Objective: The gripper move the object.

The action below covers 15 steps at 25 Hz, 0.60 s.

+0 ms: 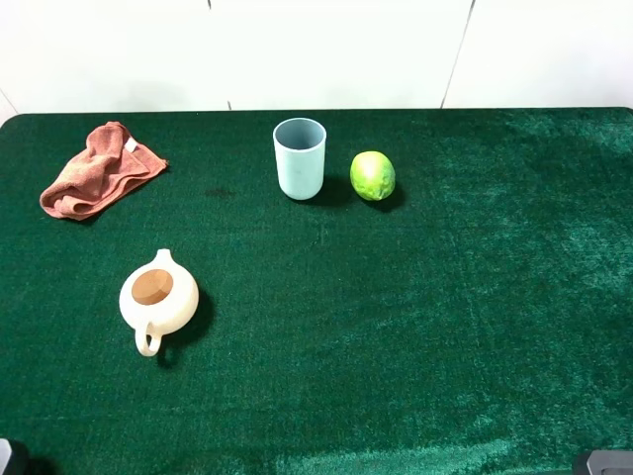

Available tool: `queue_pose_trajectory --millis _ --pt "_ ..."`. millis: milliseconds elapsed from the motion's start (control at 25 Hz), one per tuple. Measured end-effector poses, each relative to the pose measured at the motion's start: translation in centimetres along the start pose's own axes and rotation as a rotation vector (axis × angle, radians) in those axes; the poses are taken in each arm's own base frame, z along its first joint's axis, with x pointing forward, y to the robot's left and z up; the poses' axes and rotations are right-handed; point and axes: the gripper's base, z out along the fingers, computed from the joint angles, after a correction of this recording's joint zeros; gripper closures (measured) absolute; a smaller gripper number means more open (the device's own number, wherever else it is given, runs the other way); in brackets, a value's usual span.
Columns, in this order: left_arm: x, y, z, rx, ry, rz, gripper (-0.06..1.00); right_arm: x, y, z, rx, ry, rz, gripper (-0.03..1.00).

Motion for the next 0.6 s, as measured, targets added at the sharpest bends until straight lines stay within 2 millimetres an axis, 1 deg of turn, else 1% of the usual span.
queue_pose_trajectory --millis 160,280,360,400,480,600 --pt "0.0 0.0 0.0 0.0 0.0 0.0 0.01 3.5 -0.6 -0.2 0.097 -0.108 0.089 0.28" --pt "0.0 0.0 0.0 0.0 0.0 0.0 0.01 5.9 -0.6 -0.4 0.174 -0.21 0.132 0.28" --pt "0.0 0.0 0.0 0.0 0.0 0.0 0.01 7.1 -0.5 -0.7 0.232 -0.269 0.136 0.28" --pt "0.0 0.0 0.0 0.0 0.0 0.0 0.01 7.6 -0.5 -0.9 0.261 -0.299 0.135 0.28" --pt "0.0 0.0 0.0 0.0 0.0 0.0 0.01 8.0 -0.5 -1.0 0.307 -0.328 0.129 0.28" --pt "0.0 0.0 0.0 0.0 0.0 0.0 0.01 8.1 -0.8 -0.2 0.325 -0.324 0.128 0.28"
